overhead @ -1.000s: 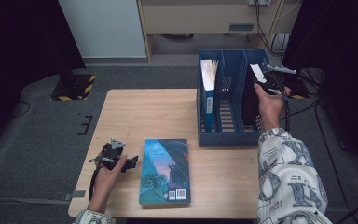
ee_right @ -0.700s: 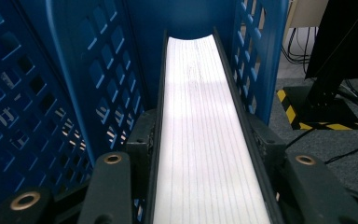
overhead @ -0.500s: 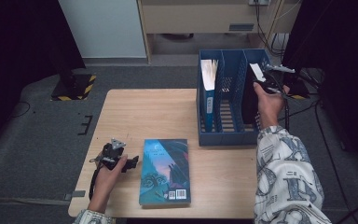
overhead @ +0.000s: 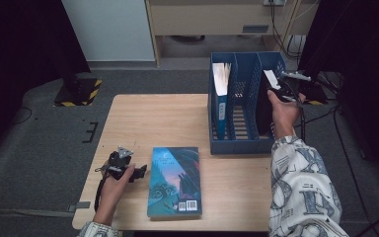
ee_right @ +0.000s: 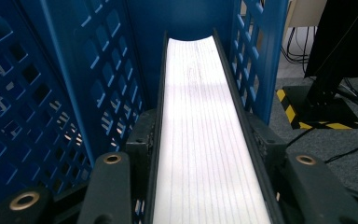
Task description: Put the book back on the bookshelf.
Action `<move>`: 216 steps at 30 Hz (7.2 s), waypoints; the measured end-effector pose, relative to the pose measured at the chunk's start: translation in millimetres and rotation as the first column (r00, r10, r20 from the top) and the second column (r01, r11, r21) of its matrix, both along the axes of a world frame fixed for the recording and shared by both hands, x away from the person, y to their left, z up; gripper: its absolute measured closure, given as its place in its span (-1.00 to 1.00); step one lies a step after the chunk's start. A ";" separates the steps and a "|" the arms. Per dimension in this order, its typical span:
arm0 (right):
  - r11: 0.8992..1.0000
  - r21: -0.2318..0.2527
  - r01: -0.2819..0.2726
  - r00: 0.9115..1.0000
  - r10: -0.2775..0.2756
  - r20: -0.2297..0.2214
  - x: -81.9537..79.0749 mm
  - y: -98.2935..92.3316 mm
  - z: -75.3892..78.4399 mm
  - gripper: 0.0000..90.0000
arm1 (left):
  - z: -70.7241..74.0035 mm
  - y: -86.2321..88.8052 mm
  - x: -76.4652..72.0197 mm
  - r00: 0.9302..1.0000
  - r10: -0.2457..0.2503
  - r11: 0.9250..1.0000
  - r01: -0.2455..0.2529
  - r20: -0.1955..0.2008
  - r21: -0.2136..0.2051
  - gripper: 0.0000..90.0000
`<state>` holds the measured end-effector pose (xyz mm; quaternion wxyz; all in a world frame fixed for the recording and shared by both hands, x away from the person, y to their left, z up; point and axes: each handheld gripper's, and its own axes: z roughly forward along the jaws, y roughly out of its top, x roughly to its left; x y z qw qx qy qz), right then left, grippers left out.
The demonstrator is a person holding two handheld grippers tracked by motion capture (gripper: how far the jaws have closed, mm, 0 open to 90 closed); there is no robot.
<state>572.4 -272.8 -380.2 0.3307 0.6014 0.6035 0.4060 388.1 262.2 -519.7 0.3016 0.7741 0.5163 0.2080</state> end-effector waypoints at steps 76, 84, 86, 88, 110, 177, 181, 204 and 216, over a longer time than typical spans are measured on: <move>0.975 0.068 -0.210 0.978 0.209 0.014 -96.0 15.5 18.4 -0.83 | 0.3 -3.8 -0.8 1.000 -0.016 1.000 0.016 0.000 0.003 -0.81; 0.966 0.066 -0.249 0.968 0.250 0.002 -117.5 24.0 2.2 -0.81 | 0.8 -4.5 -1.1 1.000 -0.021 1.000 0.021 0.003 -0.001 -0.81; 0.965 0.076 -0.253 0.967 0.253 0.005 -121.2 25.3 -2.4 -0.81 | 1.5 -4.5 -1.0 1.000 -0.025 1.000 0.025 0.008 -0.002 -0.81; 0.962 0.086 -0.258 0.966 0.260 -0.003 -123.7 27.0 -6.8 -0.80 | 1.8 -4.9 -0.9 1.000 -0.028 1.000 0.028 0.009 -0.001 -0.81; 0.895 0.122 -0.430 0.899 0.436 -0.030 -148.0 84.8 -53.4 -0.78 | 3.5 -6.3 -9.8 0.998 -0.042 0.998 0.044 0.048 -0.043 -0.82; 0.633 0.286 -0.720 0.578 0.774 -0.258 -195.0 198.8 -152.4 -0.88 | 4.6 -44.0 -31.5 0.975 -0.221 0.950 0.222 0.030 -0.221 -0.65; 0.631 0.280 -0.724 0.579 0.776 -0.252 -195.3 199.0 -153.4 -0.91 | 4.2 -42.0 -31.4 0.974 -0.224 0.947 0.222 0.018 -0.234 -0.66; 0.620 0.263 -0.740 0.570 0.784 -0.246 -188.3 203.1 -154.4 -0.98 | 1.4 -41.5 -25.4 0.967 -0.255 0.925 0.239 -0.015 -0.294 -0.58; 0.627 0.282 -0.726 0.581 0.779 -0.235 -186.9 201.8 -154.2 -0.86 | 2.9 -37.9 -25.3 0.969 -0.248 0.928 0.236 -0.006 -0.287 -0.51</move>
